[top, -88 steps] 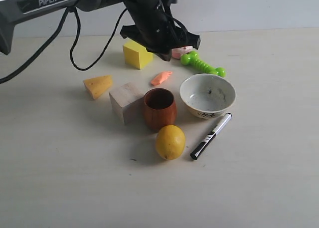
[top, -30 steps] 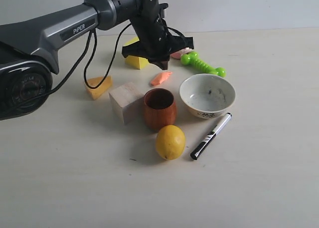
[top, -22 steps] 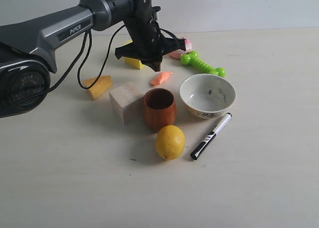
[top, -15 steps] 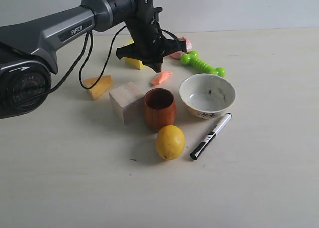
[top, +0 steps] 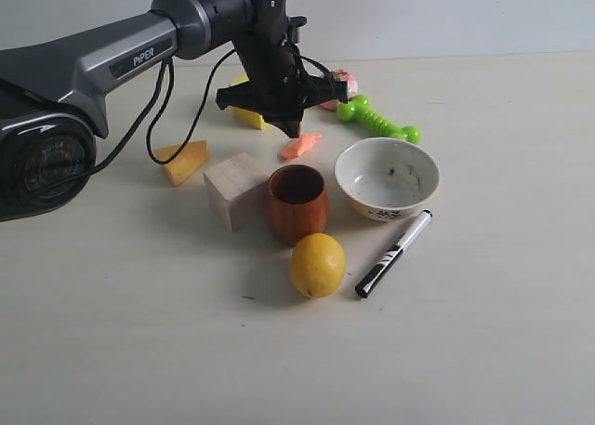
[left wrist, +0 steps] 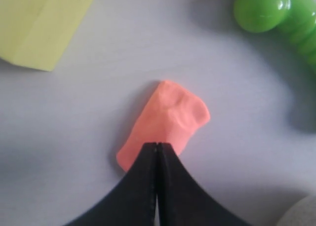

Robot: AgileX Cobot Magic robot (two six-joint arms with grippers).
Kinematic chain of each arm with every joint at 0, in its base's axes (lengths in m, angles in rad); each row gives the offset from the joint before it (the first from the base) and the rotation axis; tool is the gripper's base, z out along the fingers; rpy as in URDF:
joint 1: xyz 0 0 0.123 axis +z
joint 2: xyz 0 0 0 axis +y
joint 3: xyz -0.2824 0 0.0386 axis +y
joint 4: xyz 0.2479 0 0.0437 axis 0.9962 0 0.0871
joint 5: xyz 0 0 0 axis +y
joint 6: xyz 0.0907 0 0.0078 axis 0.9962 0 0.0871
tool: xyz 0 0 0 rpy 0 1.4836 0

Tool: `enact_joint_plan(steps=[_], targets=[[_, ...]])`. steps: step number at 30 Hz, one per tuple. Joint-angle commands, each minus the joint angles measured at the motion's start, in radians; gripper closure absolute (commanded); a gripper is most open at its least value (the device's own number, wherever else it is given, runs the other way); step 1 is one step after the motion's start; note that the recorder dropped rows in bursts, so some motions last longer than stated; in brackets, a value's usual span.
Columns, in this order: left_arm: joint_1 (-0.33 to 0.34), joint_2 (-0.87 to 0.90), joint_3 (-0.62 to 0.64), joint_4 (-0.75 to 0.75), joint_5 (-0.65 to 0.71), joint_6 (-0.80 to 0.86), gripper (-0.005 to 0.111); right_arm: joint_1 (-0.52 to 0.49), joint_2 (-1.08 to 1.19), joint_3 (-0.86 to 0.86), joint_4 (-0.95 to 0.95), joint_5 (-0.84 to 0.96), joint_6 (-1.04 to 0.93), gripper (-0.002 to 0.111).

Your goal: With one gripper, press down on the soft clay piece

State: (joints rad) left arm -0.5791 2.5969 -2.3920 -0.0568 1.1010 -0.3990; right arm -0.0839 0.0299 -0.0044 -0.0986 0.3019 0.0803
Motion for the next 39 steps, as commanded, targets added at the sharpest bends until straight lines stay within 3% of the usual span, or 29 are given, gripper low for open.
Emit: enact_joint_plan(steps=[1, 39], targets=[[-0.002, -0.004, -0.007, -0.003, 0.004, 0.023, 0.107, -0.005, -0.006, 0.004, -0.006, -0.01, -0.001, 0.108], [-0.002, 0.085, -0.007, -0.024, 0.007, 0.029, 0.107, -0.005, -0.006, 0.004, -0.006, -0.01, -0.001, 0.108]])
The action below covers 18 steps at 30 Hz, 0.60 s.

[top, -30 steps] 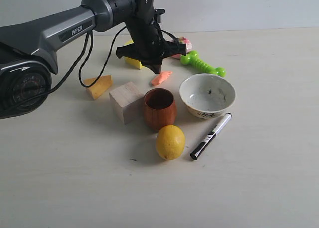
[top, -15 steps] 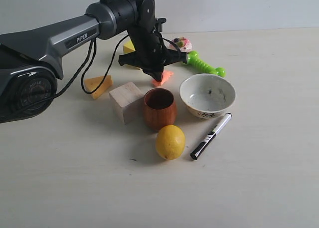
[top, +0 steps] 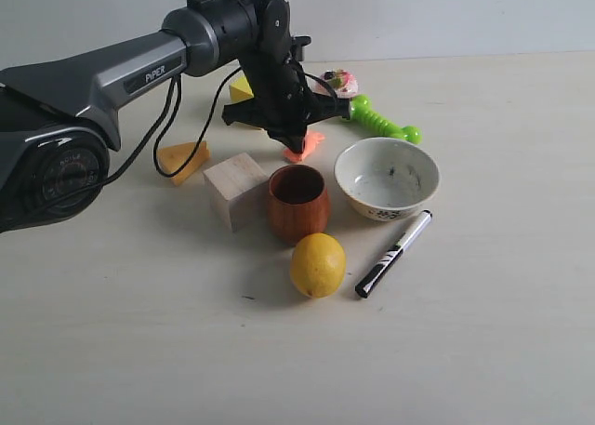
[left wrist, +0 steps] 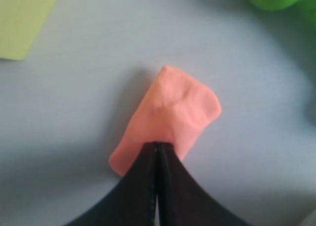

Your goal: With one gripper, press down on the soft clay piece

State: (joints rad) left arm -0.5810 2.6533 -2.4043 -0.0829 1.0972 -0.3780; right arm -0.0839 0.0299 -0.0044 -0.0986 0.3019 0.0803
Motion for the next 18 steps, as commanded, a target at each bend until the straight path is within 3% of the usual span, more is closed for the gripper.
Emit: enact_joint_plan(steps=[1, 18], targets=[[0.002, 0.033, 0.005, 0.002, 0.017, 0.01, 0.107, -0.005, -0.006, 0.004, -0.006, -0.01, -0.001, 0.108], [0.002, 0.081, 0.005, 0.002, 0.012, 0.012, 0.107, -0.005, -0.006, 0.004, -0.006, -0.01, -0.001, 0.108]])
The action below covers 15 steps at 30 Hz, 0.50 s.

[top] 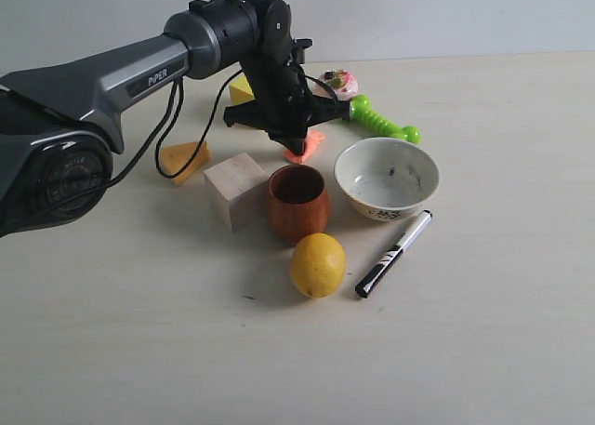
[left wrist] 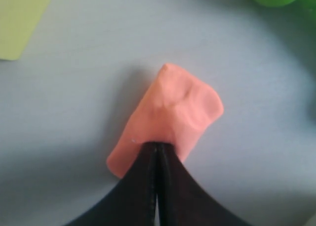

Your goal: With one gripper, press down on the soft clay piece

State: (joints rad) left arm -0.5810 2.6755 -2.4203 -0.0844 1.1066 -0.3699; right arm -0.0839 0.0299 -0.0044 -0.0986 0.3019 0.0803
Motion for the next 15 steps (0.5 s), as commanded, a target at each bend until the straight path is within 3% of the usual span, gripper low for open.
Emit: enact_joint_plan(steps=[1, 11, 15], targets=[[0.002, 0.057, 0.021, 0.003, -0.003, 0.004, 0.107, -0.005, -0.006, 0.004, -0.006, -0.01, -0.001, 0.108], [0.002, 0.05, 0.021, 0.006, -0.019, 0.004, 0.106, -0.005, -0.006, 0.004, -0.006, -0.01, -0.001, 0.108], [0.002, 0.047, 0.021, 0.029, -0.023, -0.003, 0.093, -0.005, -0.006, 0.004, -0.006, -0.01, -0.001, 0.108]])
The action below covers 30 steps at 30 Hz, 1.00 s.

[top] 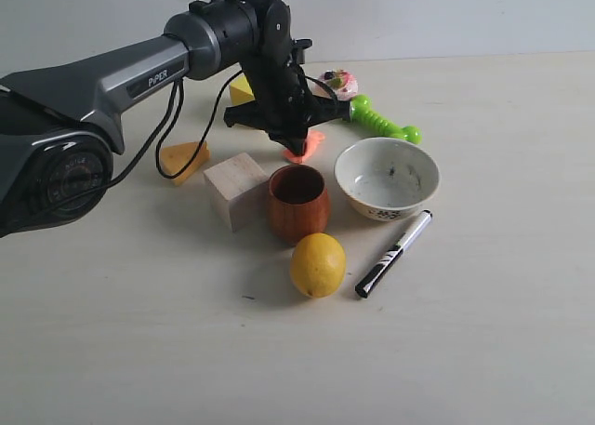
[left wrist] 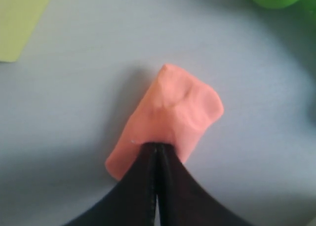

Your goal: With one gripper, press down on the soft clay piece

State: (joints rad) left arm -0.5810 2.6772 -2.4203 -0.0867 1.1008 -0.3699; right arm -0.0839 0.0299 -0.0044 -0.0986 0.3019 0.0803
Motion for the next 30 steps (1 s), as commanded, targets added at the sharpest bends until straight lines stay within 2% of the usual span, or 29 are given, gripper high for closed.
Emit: enact_joint_plan(steps=[1, 5, 9, 19, 21, 26, 30], targets=[[0.002, 0.046, 0.021, 0.032, -0.019, -0.003, 0.088, -0.005, -0.006, 0.004, -0.006, -0.01, -0.001, 0.108], [0.002, 0.042, 0.021, 0.032, -0.032, -0.007, 0.072, -0.005, -0.006, 0.004, -0.006, -0.01, -0.001, 0.108], [0.002, 0.031, 0.021, 0.032, -0.053, -0.009, 0.063, -0.005, -0.006, 0.004, -0.006, -0.01, -0.001, 0.108], [0.002, 0.017, 0.021, 0.032, -0.06, -0.009, 0.062, -0.005, -0.006, 0.004, -0.006, -0.01, -0.001, 0.108], [0.002, 0.012, 0.021, 0.033, -0.06, -0.009, 0.064, -0.005, -0.006, 0.004, -0.006, -0.01, -0.001, 0.108], [0.002, -0.006, 0.021, 0.071, -0.06, -0.009, 0.083, -0.005, -0.006, 0.004, -0.006, -0.01, -0.001, 0.108], [0.002, -0.026, 0.021, 0.104, -0.057, -0.009, 0.091, -0.005, -0.006, 0.004, -0.006, -0.01, -0.001, 0.108]])
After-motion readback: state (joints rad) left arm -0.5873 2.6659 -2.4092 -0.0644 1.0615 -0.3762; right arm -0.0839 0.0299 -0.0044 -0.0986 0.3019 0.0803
